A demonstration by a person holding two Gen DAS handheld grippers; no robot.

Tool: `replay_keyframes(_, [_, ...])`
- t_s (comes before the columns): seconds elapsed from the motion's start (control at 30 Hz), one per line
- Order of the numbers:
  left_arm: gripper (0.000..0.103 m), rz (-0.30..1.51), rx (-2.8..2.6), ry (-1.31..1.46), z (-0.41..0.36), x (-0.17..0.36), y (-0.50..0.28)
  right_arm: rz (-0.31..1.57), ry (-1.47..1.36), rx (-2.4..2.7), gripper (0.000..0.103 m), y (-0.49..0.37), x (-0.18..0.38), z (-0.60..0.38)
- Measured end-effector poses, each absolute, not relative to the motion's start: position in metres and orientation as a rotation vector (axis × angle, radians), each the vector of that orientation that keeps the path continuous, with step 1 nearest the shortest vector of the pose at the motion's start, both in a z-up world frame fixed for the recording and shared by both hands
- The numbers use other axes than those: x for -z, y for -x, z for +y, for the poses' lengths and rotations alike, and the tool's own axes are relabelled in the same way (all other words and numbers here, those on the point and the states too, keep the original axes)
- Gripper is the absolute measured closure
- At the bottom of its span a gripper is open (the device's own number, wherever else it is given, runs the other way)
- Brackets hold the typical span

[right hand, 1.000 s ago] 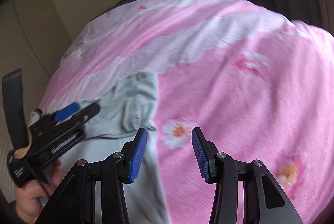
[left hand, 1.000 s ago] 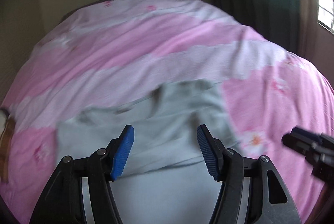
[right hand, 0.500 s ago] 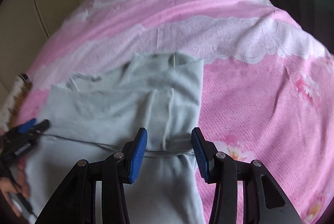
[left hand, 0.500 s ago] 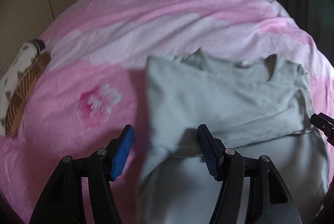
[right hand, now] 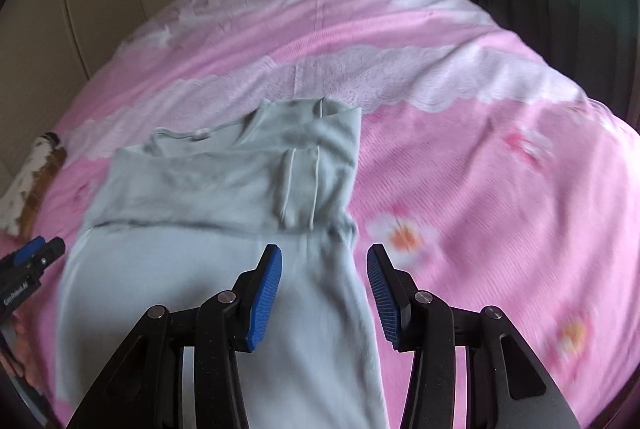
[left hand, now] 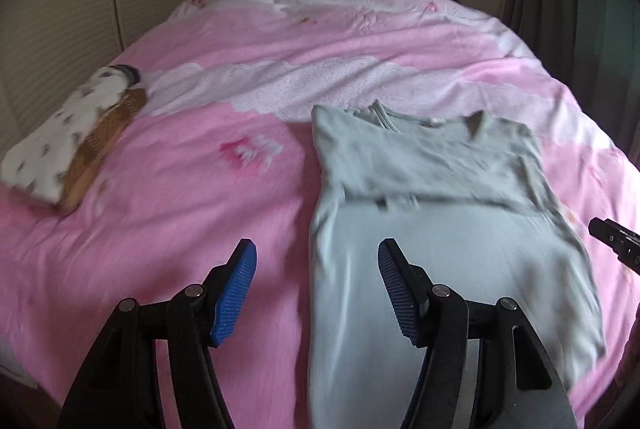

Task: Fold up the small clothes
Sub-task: 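Fold the sleeve across the shirt with the left tool and release, then close both tools on the shirt hem corners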

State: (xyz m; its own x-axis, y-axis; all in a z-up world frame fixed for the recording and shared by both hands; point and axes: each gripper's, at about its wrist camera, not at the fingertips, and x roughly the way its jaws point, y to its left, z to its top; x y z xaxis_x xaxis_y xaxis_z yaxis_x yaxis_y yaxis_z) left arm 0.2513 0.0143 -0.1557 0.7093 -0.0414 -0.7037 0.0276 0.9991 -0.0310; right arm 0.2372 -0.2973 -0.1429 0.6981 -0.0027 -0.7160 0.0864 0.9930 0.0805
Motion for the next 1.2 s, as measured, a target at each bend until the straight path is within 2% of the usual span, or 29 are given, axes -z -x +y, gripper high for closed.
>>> replay_keyframes(0.2, [0.041, 0.751, 0.032, -0.009, 0.016, 0.166, -0.169, 0.744, -0.111, 0.061, 0.057, -0.155, 0.144, -0.296])
replay_keyframes(0.33, [0.041, 0.789, 0.035, 0.025, 0.018, 0.185, -0.152, 0.751, -0.132, 0.088, 0.057, -0.125, 0.156, -0.301])
replay_keyframes(0.9, [0.042, 0.79, 0.043, 0.12, 0.03, 0.216, -0.126, 0.826, -0.226, 0.128, 0.057, -0.103, 0.193, -0.327])
replay_keyframes(1.1, [0.052, 0.799, 0.061, 0.139, 0.028, 0.221, -0.128, 0.834, -0.263, 0.092, 0.057, -0.11, 0.198, -0.329])
replay_keyframes(1.2, [0.055, 0.803, 0.064, 0.149, 0.028, 0.222, -0.127, 0.857, -0.281, 0.065, 0.064, -0.114, 0.204, -0.327])
